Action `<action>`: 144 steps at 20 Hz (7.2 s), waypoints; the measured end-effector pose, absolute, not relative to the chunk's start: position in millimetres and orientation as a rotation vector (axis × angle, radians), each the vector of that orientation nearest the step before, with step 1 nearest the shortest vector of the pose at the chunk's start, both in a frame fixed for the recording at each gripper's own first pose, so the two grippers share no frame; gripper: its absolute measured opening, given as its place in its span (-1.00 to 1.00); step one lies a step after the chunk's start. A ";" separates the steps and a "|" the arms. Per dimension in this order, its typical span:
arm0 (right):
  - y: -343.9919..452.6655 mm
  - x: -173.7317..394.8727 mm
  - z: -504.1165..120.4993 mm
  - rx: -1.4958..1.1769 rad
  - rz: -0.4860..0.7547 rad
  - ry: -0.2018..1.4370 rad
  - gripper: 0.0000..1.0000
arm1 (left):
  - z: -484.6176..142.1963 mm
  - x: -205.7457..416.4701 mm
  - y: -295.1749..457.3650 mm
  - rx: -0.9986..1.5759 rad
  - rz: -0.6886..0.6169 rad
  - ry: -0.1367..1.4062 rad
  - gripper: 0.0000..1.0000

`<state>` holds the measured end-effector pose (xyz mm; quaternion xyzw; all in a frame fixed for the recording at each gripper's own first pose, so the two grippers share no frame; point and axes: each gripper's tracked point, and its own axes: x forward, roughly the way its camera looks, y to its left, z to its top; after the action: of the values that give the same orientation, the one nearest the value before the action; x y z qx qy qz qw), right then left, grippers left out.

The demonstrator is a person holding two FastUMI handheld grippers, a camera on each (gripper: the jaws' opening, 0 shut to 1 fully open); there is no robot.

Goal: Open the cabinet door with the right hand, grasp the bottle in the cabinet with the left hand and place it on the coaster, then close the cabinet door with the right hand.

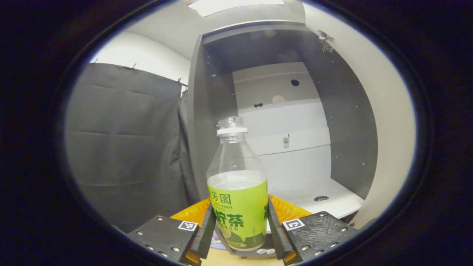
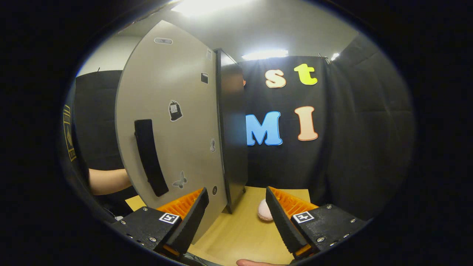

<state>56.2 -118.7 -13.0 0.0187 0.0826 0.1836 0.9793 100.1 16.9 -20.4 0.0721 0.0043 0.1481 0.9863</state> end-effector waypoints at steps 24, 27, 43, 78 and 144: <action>-93.3 117.3 -158.4 0.063 -0.072 0.387 0.93 | -175.5 -144.7 32.3 0.132 0.245 0.022 0.36; -95.7 111.5 -179.2 0.048 -0.142 0.378 0.93 | -223.2 -151.1 24.0 0.158 0.201 0.064 0.36; -60.3 63.1 -300.9 -0.092 -0.046 0.617 0.92 | -377.2 -190.3 30.8 0.101 0.168 0.034 0.36; -84.9 87.2 -73.7 0.101 -0.001 0.223 0.91 | -51.9 -158.6 -31.6 0.028 0.006 -0.059 0.84; 140.0 104.6 37.8 0.073 0.101 0.009 0.84 | -10.8 -82.2 83.3 0.106 -0.090 -0.047 0.85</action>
<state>104.6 140.0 37.8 0.0363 0.0043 0.0504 0.9981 -82.2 83.3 -10.8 0.0527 -0.0235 -0.0448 0.9973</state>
